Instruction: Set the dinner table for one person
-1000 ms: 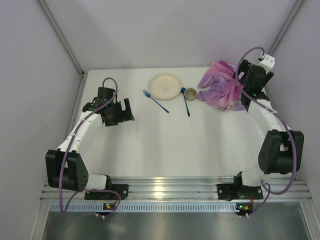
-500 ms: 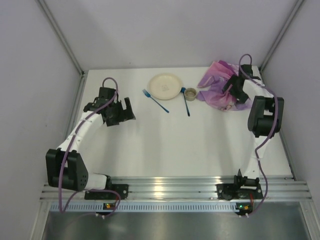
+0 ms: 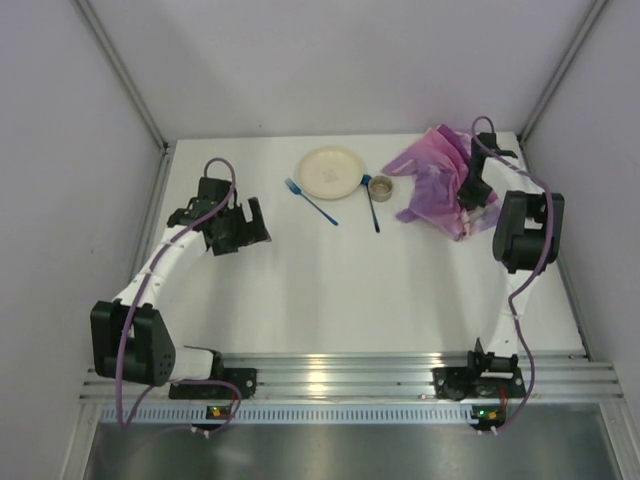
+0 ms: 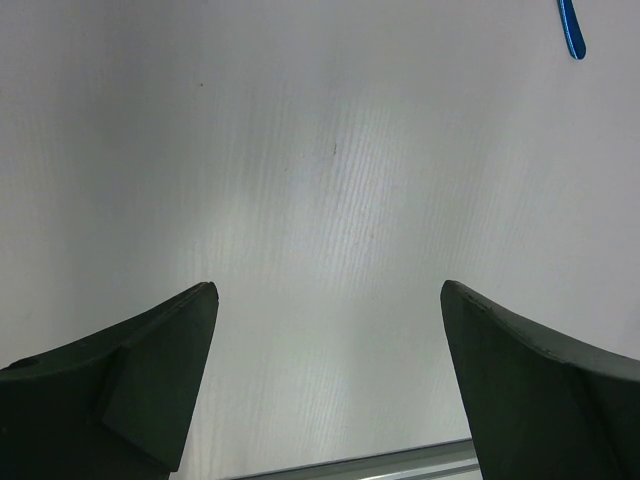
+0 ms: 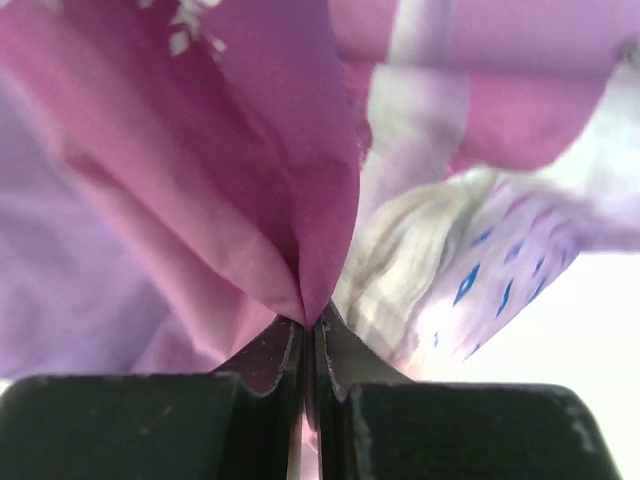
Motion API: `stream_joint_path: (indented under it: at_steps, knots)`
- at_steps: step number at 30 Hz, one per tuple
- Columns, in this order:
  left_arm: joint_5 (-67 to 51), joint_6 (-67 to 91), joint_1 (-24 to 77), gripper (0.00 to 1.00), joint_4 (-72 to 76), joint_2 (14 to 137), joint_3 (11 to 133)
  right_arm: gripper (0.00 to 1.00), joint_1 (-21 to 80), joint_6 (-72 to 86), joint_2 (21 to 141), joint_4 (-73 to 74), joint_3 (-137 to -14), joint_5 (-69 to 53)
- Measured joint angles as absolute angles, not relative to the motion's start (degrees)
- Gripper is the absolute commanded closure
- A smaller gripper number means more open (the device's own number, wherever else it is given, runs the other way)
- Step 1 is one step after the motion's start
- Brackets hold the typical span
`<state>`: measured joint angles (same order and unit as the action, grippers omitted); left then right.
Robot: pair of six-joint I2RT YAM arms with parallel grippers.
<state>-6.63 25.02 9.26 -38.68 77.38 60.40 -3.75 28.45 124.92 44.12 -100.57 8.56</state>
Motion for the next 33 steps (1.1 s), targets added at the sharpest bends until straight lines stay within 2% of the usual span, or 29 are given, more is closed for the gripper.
stream_joint_path:
  at_steps: [6,12,13,14,15,16,17,25,33]
  knots:
    - [-5.93,25.43,15.66,0.02,-35.99,80.25,61.63,1.0,-3.75,27.68,112.51,46.15,-84.03,13.39]
    - [-6.92,26.33,28.6,0.01,-31.92,90.96,67.75,1.0,-3.75,29.65,89.47,50.22,-64.6,15.0]
    - [-7.27,26.44,30.44,0.02,-31.11,92.33,68.51,0.97,-3.75,29.91,86.28,50.94,-62.3,14.81]
    - [-7.73,26.55,32.53,0.02,-30.5,93.71,69.36,0.52,-3.75,30.2,82.91,51.18,-59.68,14.11]
    - [-8.34,26.72,34.48,0.02,-29.89,95.0,70.19,0.26,-3.75,30.81,80.12,52.1,-57.56,13.13]
    - [-9.02,26.89,36.32,0.02,-29.39,96.2,70.98,0.09,-3.75,30.79,77.58,52.73,-55.61,12.29]
    - [-9.74,27.0,38.52,0.02,-29.04,97.69,72.07,0.01,-3.75,30.89,75.44,53.41,-53.93,11.6]
    - [-13.74,27.64,49.93,0.01,-27.7,111.53,85.36,0.0,-3.75,29.95,67.44,59.92,-52.97,11.29]
    - [-9.76,27.77,53.58,0.02,-31.48,126.04,104.49,0.0,-3.75,28.14,64.82,61.52,-54.59,12.38]
